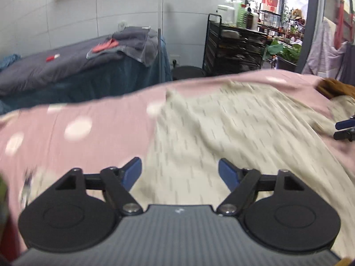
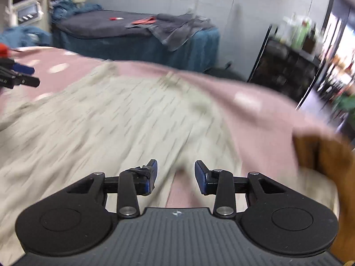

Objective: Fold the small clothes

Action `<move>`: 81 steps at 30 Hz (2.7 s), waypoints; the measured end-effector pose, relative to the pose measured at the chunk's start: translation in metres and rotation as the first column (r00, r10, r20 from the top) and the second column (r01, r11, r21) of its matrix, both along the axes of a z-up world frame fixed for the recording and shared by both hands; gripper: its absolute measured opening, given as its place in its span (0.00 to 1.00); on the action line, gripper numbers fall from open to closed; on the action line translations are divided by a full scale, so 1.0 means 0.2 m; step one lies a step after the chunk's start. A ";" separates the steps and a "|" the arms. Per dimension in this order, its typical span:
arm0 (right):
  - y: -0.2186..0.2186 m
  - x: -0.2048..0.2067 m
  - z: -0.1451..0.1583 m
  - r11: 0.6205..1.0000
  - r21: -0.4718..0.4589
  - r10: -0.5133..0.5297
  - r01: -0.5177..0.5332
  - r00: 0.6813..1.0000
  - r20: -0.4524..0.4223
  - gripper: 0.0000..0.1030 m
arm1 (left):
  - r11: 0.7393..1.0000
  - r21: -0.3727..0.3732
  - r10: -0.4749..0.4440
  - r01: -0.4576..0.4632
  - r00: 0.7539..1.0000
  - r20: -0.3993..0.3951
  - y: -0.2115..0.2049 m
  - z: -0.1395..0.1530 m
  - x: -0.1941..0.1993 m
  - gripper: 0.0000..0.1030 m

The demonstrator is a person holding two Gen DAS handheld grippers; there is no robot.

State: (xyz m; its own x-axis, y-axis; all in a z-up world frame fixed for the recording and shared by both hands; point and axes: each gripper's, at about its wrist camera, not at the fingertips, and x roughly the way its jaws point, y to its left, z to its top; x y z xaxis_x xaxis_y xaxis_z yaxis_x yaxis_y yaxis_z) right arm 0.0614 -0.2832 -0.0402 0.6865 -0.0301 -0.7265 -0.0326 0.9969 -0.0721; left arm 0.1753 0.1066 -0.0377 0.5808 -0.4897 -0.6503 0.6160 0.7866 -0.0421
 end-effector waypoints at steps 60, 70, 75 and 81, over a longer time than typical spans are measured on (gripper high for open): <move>-0.09 -0.79 0.26 0.969 0.076 -0.233 0.233 0.972 -0.006 0.47 | 0.972 0.080 0.224 -0.219 0.972 -0.067 0.31 0.11 -0.79 0.70; -0.68 -0.04 0.24 0.914 0.158 -0.379 0.375 0.926 -0.005 0.61 | 0.995 -0.084 -0.065 0.059 0.995 -0.077 -0.48 0.11 -0.78 0.82; -0.64 -0.01 0.10 0.919 0.106 -0.371 0.380 0.924 -0.097 0.21 | 0.991 -0.078 -0.118 0.109 0.985 -0.127 -0.61 0.03 -0.81 0.85; -0.75 -0.25 0.38 0.894 0.170 -0.427 0.414 0.903 0.044 0.10 | 0.992 -0.084 -0.105 0.092 0.981 -0.164 -0.65 -0.01 -0.76 0.85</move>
State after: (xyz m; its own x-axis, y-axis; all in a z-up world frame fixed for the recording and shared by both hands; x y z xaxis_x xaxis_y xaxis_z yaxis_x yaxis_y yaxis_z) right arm 0.0107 -0.4331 0.0353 0.6887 -0.2218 -0.6903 0.3917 0.9150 0.0968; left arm 0.0239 -0.0225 -0.0389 0.4130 -0.5908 -0.6932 0.6698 0.7127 -0.2084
